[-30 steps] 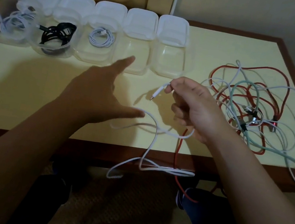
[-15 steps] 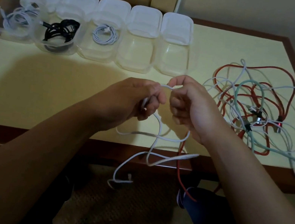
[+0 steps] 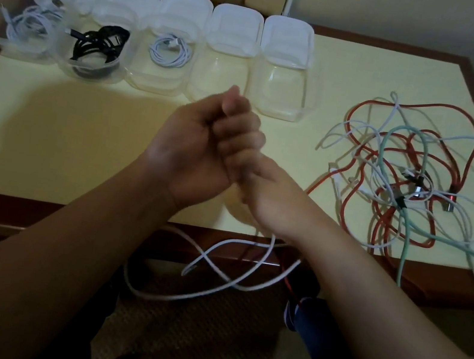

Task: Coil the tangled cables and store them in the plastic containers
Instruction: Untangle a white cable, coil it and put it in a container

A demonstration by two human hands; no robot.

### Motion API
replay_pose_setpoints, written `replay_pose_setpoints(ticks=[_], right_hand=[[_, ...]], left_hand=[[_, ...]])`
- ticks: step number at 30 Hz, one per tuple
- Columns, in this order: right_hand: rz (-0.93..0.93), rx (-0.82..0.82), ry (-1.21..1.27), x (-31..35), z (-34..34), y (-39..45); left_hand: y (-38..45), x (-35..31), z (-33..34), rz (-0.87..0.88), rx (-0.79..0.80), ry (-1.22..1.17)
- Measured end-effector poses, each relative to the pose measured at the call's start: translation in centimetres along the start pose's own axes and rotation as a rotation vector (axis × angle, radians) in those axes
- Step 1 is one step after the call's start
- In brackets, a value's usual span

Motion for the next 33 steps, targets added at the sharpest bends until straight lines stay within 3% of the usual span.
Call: replay_pose_setpoints(ticks=[3,6,11,13,15,17,20,25,30,33], right_hand=[[0.128,0.125,0.085,-0.7,1.1,-0.8],[0.164,0.142,0.122,-0.1,1.4,-1.4],[-0.05,-0.078,0.045,2.8,-1.9,-1.8],[-0.173,-0.13,0.033,4.5,-2.5,-2.4],[-0.304,-0.18,-0.048,6.0,-3.0,-2.9],[-0.413,-0.248,-0.211,7.1,-3.6,-3.4],[-0.487,-0.418,-0.382,7.7,-5.7,-3.9],[-0.452,-0.647,-0.196,6.3,-10.3,-3.9],[-0.362,-0.562,-0.022,3.9,-9.6,-2.8],[-0.183,-0.435,0.23,1.4,-7.0,-1.7]], left_hand=[[-0.8,-3.6,-1.2,0.229,-0.08,-0.033],[-1.8,-6.5,-2.7,0.363,-0.209,0.167],[-3.2,-8.4,-2.5,0.47,-0.442,0.838],[-3.2,-6.9,-1.1,0.449,-0.404,1.166],[-2.8,-5.4,-1.0,0.392,-0.373,1.27],[-2.1,-4.2,-1.0,0.326,-0.324,1.233],[-1.1,-1.8,-0.6,0.18,-0.126,0.934],[-0.2,1.2,0.1,0.019,-0.05,0.748],[-0.2,3.9,0.6,-0.214,0.02,0.65],[-0.4,4.2,1.8,-0.203,0.102,0.481]])
Point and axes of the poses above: each hand's wrist, its own y-axis towards the middle knuckle, its own z-axis out of the palm, x = y × z, the point moved 10 cm from there along y, towards the middle knuckle, and after that the axes turned 9 degrees about -z, right-handed, at the moved point
